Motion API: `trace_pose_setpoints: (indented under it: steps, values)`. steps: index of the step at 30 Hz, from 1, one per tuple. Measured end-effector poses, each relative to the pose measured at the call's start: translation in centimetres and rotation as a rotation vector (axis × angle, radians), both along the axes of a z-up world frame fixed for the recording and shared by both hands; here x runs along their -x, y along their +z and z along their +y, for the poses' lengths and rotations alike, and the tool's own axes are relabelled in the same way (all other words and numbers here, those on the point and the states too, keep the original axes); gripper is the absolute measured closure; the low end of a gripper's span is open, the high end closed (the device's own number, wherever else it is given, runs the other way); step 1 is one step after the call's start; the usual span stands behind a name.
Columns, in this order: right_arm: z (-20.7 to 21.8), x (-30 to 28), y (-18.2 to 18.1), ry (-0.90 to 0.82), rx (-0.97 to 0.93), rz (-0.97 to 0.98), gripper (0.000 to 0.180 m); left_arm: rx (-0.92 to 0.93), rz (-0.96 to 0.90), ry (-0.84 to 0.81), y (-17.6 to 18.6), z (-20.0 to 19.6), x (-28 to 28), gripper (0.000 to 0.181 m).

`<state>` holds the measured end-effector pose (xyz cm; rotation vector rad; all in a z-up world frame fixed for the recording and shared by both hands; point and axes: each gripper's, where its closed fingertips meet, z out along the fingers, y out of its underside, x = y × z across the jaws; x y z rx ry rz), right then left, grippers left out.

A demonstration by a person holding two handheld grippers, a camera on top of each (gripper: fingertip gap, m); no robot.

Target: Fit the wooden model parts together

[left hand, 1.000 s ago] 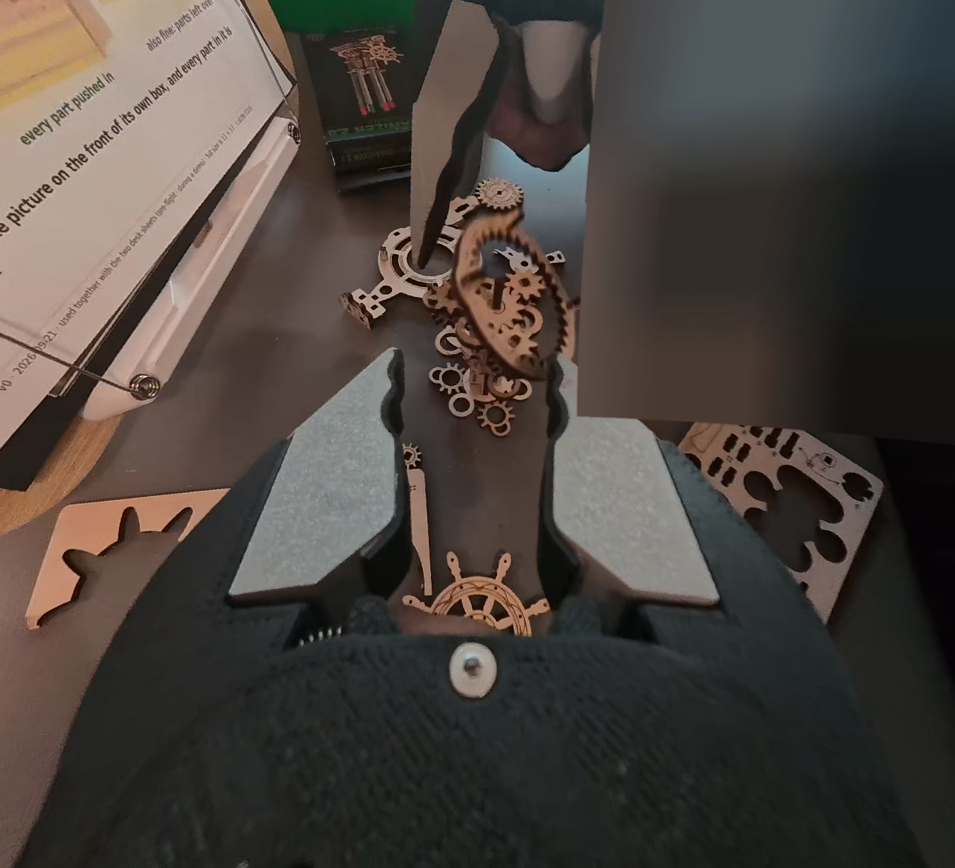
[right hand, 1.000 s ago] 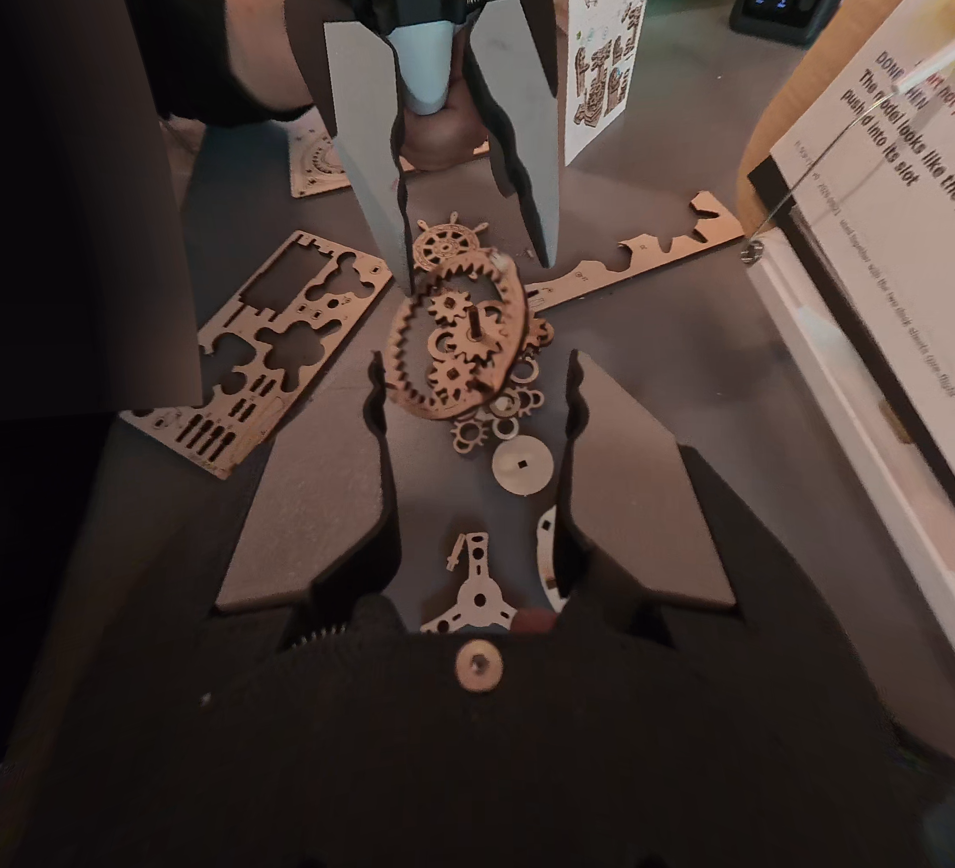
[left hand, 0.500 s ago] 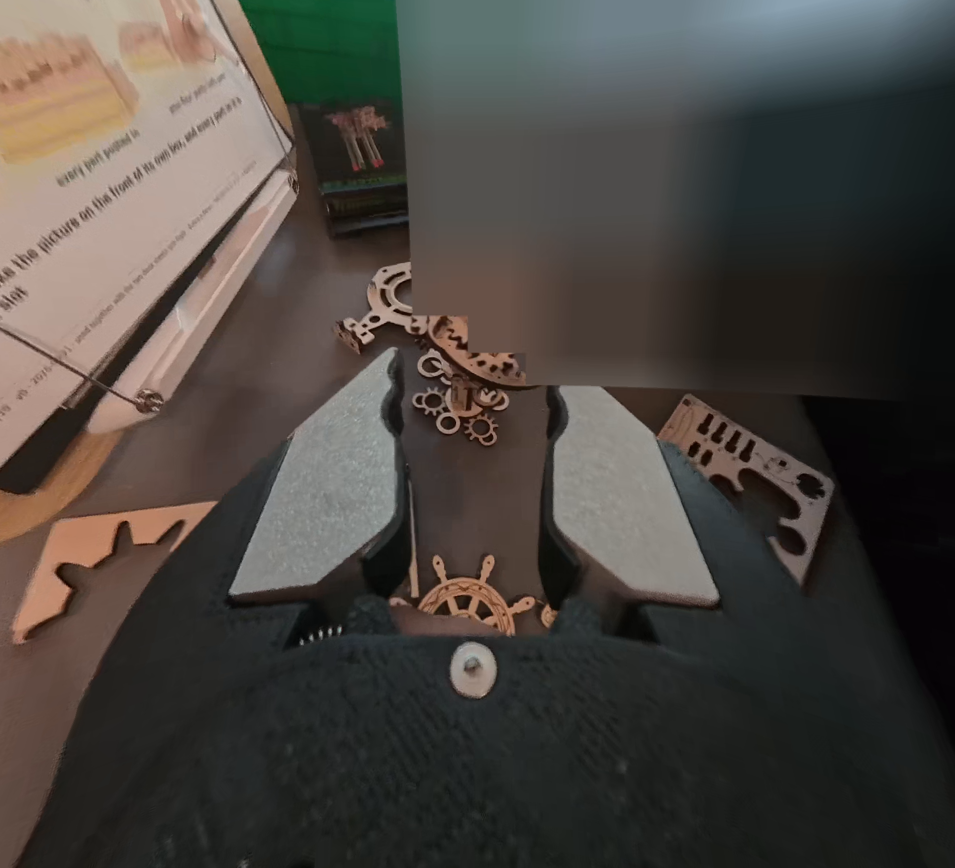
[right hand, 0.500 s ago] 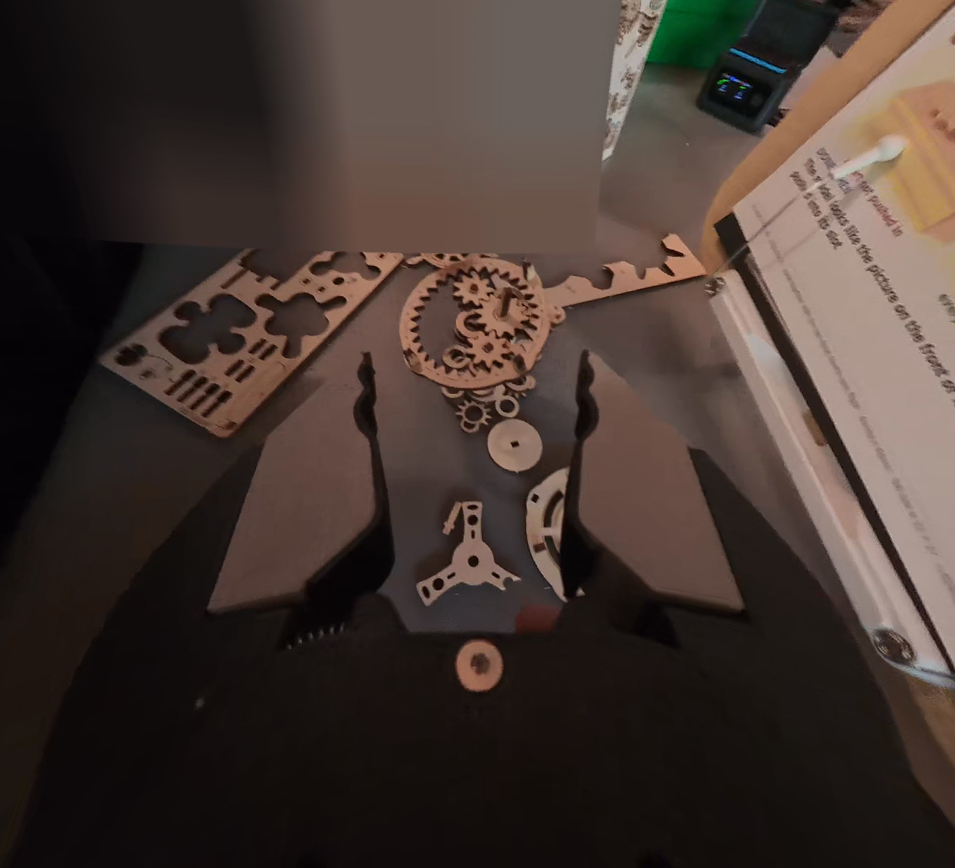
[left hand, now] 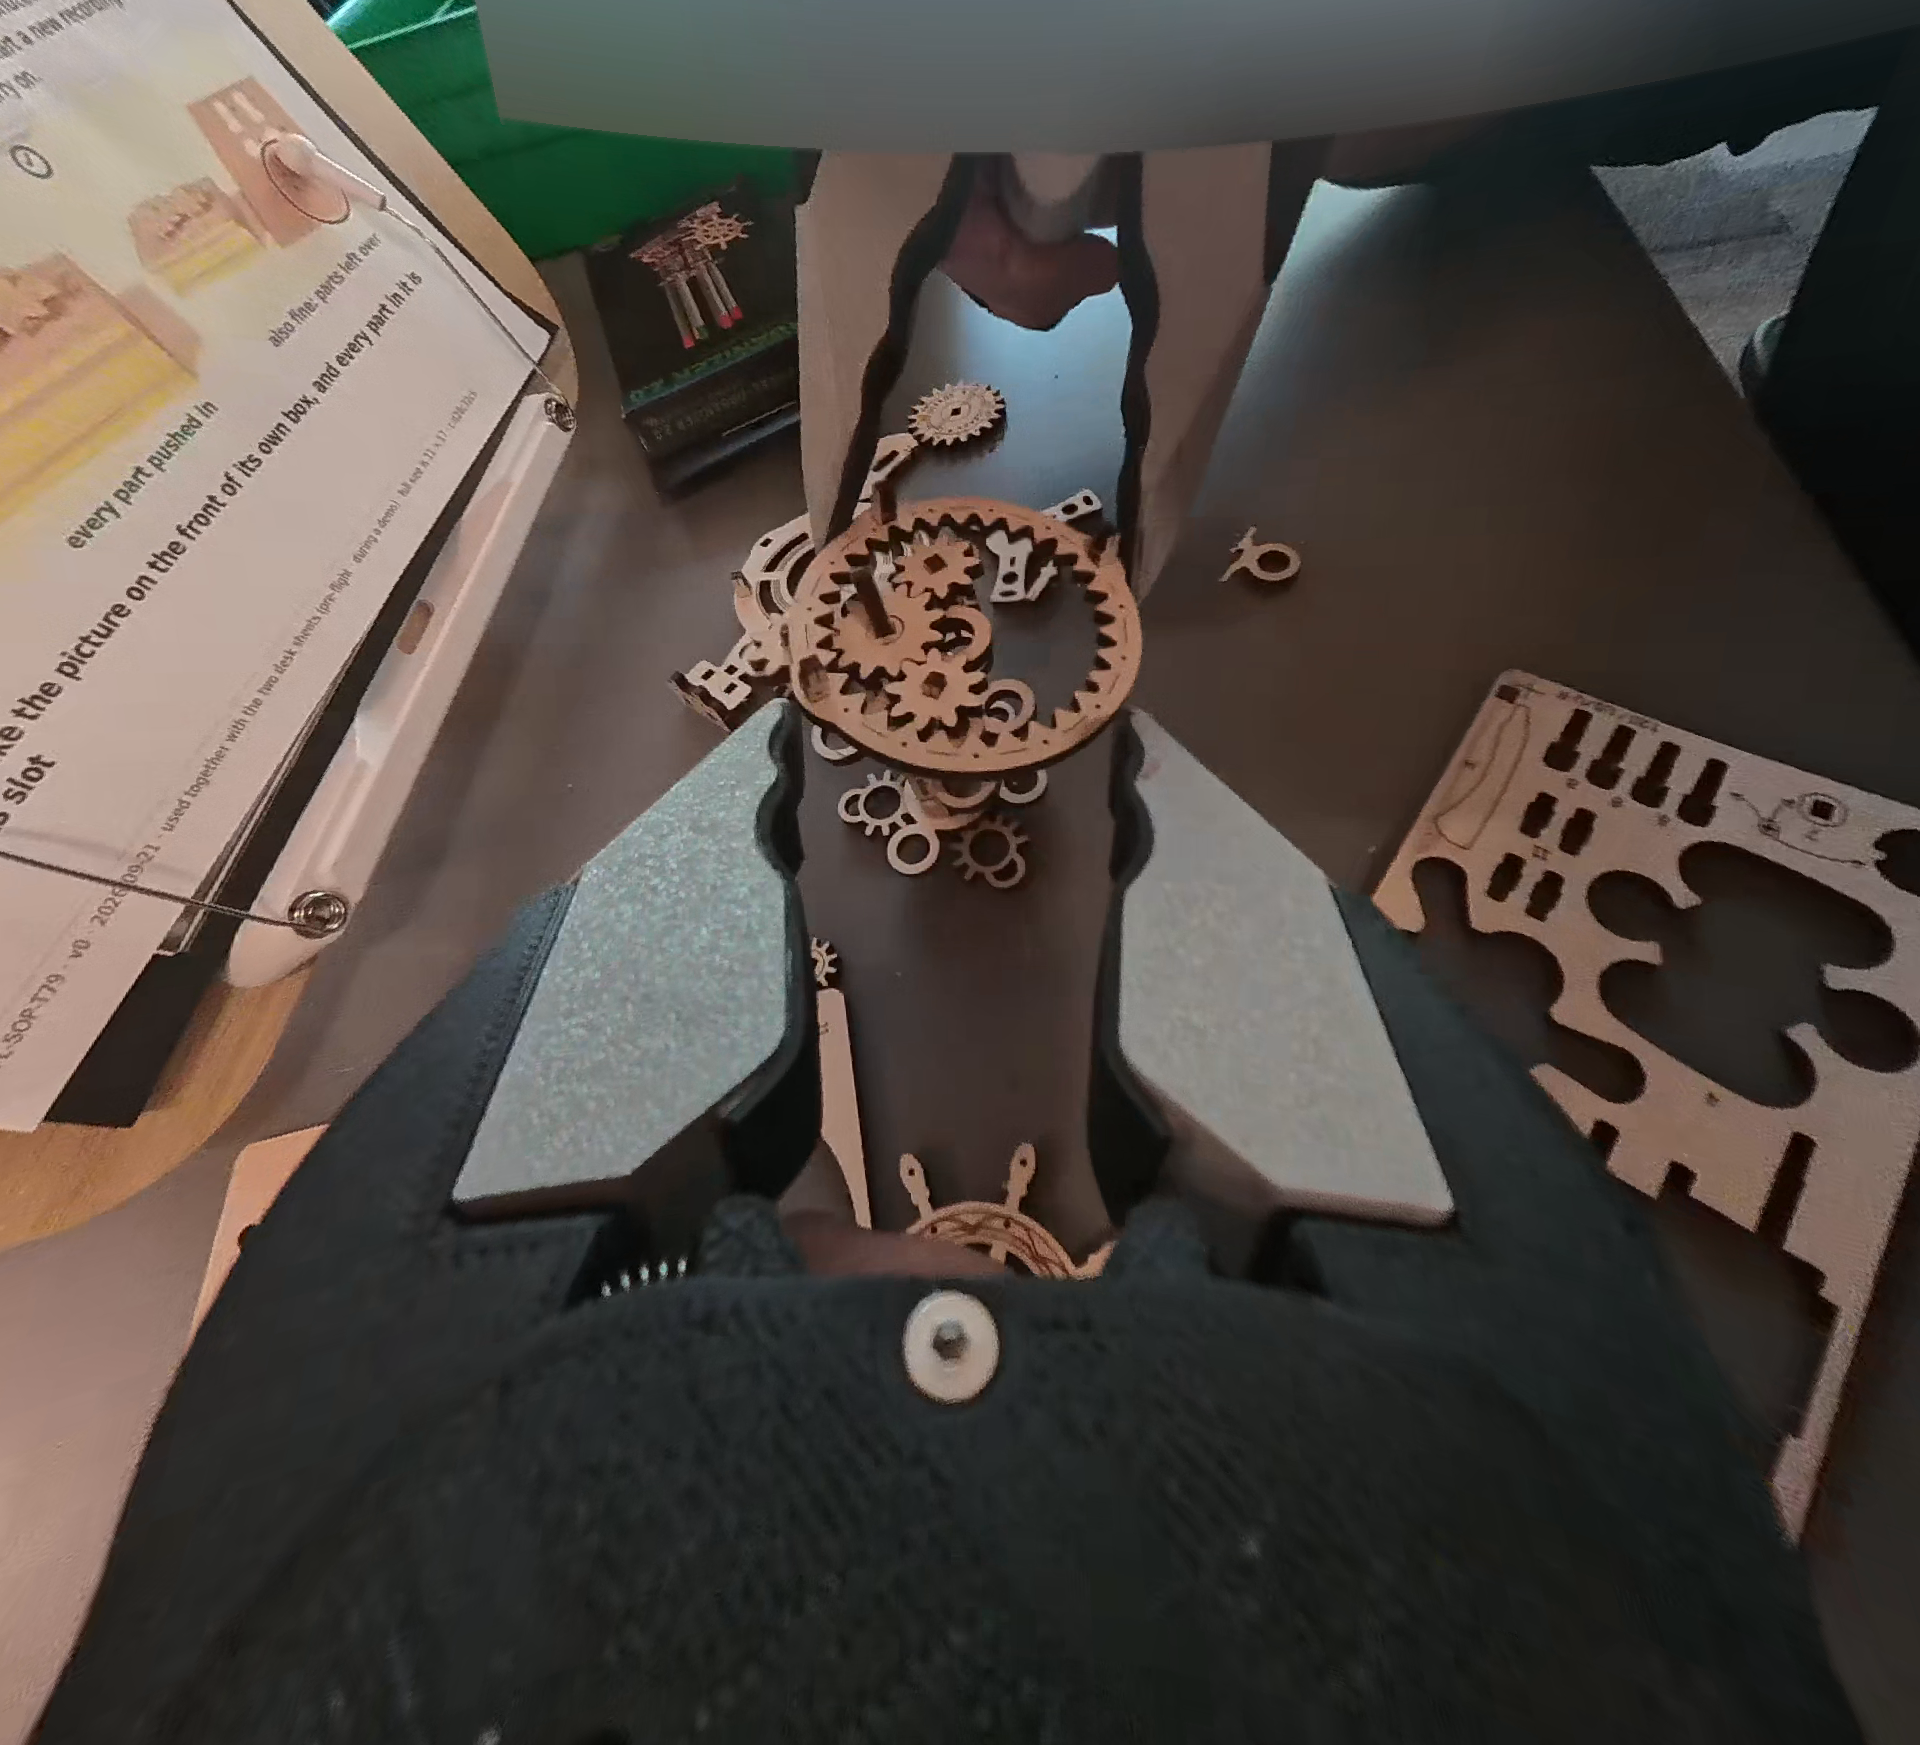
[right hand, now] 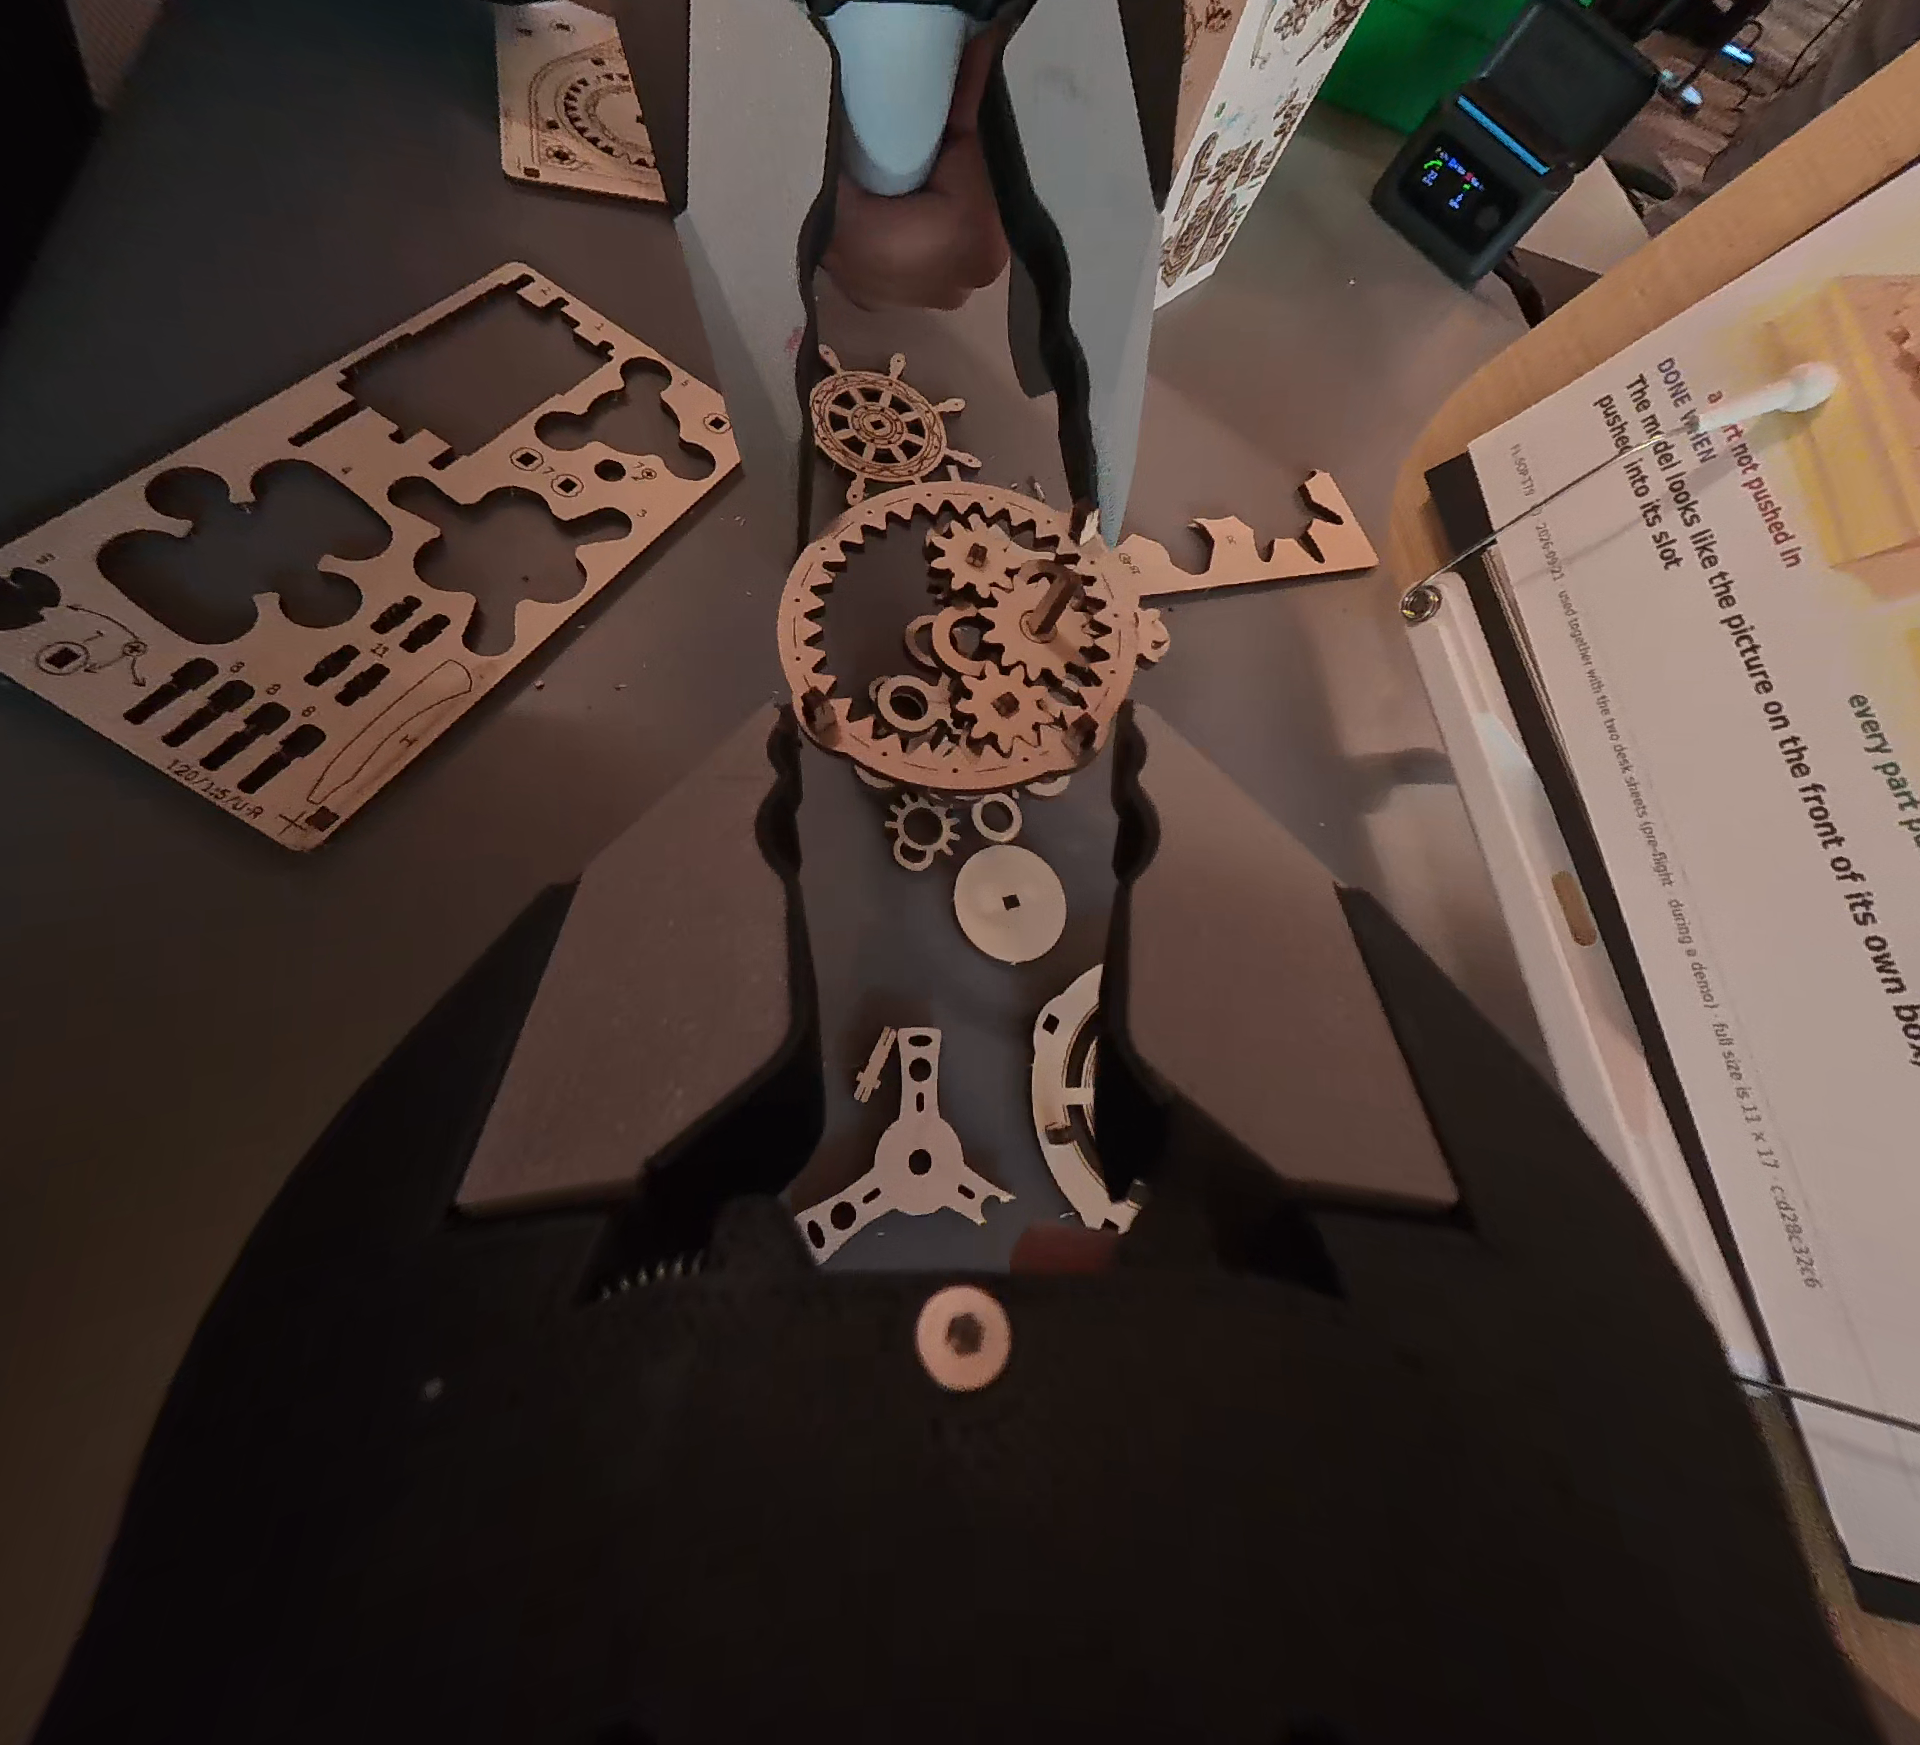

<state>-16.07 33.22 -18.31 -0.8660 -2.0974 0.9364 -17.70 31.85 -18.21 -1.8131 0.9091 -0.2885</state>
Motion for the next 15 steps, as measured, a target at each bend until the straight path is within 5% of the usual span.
trace_pose_setpoints:
  steps: [15]
  values:
    - [1.2, 1.1, 0.7, 0.045, 0.08, -0.057, 0.122, 0.028, -0.027, 0.069, 0.8, 1.0, 1.1, 0.125]
